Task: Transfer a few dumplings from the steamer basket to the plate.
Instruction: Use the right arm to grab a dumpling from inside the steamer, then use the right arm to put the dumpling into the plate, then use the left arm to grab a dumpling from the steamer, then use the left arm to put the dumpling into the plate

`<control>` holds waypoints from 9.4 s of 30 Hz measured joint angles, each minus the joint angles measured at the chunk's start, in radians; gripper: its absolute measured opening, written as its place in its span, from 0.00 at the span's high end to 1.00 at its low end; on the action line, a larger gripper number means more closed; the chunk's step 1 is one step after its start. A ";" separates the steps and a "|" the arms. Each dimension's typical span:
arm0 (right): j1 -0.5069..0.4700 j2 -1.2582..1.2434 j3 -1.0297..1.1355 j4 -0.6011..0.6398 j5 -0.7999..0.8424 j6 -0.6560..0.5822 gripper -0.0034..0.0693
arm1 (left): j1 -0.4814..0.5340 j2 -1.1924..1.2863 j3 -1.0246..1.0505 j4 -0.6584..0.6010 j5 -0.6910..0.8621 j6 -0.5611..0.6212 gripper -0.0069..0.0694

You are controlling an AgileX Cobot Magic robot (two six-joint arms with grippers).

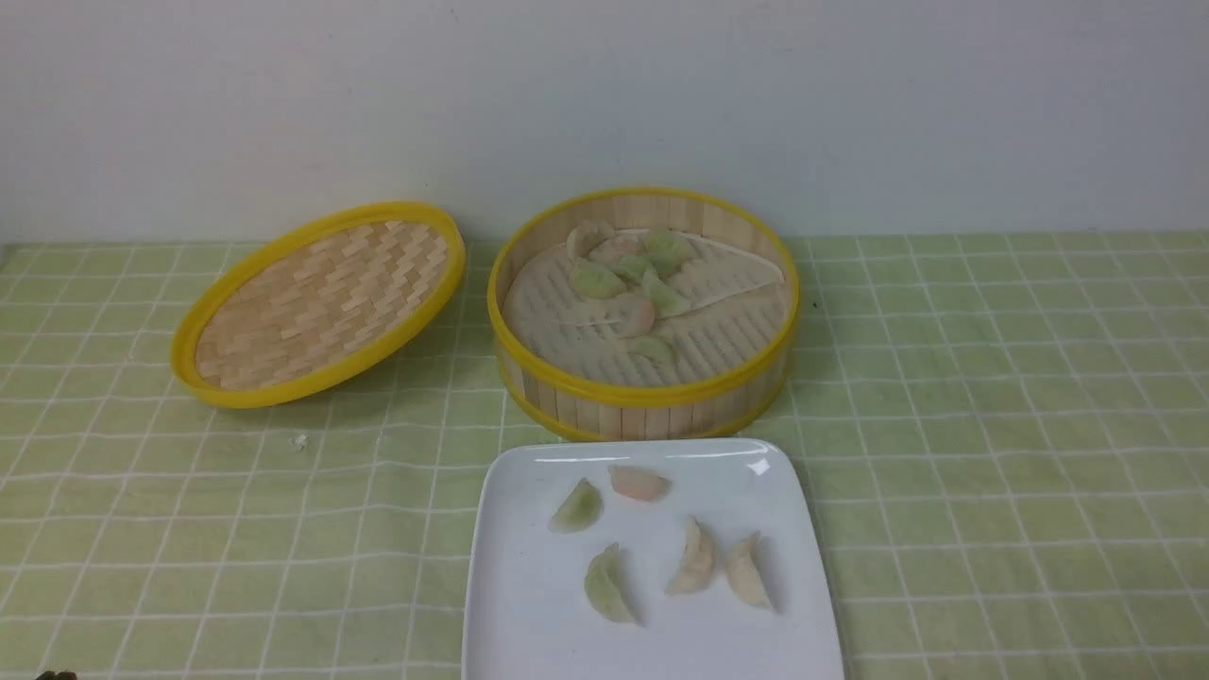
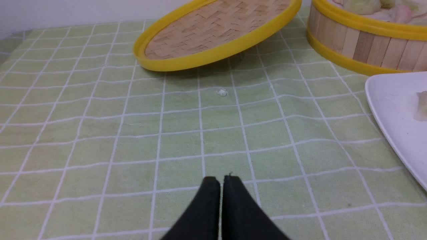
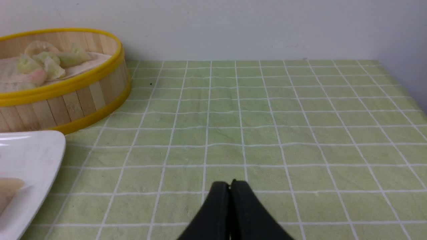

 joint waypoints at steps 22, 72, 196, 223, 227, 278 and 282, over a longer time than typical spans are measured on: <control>0.000 0.000 0.000 0.000 0.000 0.000 0.97 | 0.000 0.000 0.000 0.001 0.000 0.000 0.92; 0.041 0.625 -0.869 0.423 0.436 -0.146 0.97 | 0.000 0.780 -0.947 -0.313 0.548 0.065 0.92; 0.586 1.255 -1.503 0.044 0.872 -0.022 0.97 | -0.370 2.160 -1.951 -0.346 0.549 0.430 0.79; 0.586 1.188 -1.503 0.023 0.882 -0.003 0.97 | -0.372 2.439 -2.063 -0.258 0.248 0.430 0.56; 0.586 1.188 -1.503 0.023 0.882 -0.003 0.97 | -0.372 2.438 -2.087 -0.257 0.295 0.430 0.64; 0.586 1.188 -1.503 0.020 0.883 -0.019 0.97 | -0.522 1.747 -1.133 -0.396 0.428 0.368 0.64; 0.586 1.188 -1.503 0.000 0.883 -0.019 0.97 | -0.522 1.775 -1.133 -0.397 0.400 0.368 0.49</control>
